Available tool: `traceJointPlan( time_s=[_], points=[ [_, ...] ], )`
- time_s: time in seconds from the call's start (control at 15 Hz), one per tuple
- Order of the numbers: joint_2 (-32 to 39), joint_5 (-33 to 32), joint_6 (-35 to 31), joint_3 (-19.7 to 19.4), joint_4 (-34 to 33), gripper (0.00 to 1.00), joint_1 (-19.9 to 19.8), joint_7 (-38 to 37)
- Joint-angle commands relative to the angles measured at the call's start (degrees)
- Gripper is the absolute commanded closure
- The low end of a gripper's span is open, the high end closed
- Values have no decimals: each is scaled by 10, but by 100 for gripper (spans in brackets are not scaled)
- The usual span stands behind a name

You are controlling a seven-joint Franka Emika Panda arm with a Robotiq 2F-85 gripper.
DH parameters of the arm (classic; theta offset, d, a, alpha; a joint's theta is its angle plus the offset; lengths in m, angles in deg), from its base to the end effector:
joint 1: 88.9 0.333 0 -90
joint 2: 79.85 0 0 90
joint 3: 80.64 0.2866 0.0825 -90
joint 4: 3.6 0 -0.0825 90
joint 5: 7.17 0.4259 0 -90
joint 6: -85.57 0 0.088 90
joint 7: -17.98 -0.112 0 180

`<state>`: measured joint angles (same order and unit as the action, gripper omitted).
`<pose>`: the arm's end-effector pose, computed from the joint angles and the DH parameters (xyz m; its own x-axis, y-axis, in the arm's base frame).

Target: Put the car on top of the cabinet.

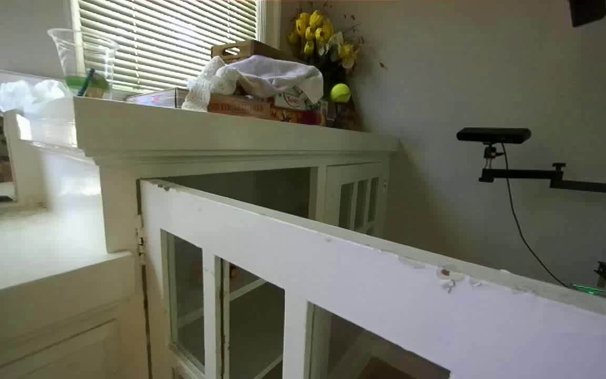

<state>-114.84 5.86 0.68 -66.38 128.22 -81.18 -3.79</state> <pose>0.3614 0.1835 0.5101 0.9702 -0.0595 -0.2349 -0.0603 -0.9982 0.0038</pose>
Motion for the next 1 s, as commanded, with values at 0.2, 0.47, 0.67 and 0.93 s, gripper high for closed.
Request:
traceJointPlan(
  time_s=[0.2,0.47,0.67,0.93],
  points=[
    [2,-1,-10,5,6,0,-10,-6],
    [1,1,-129,10,54,0,-35,-47],
    [10,0,-225,13,87,0,-52,-92],
    [31,-15,-362,20,126,0,-79,-157]
  ],
)
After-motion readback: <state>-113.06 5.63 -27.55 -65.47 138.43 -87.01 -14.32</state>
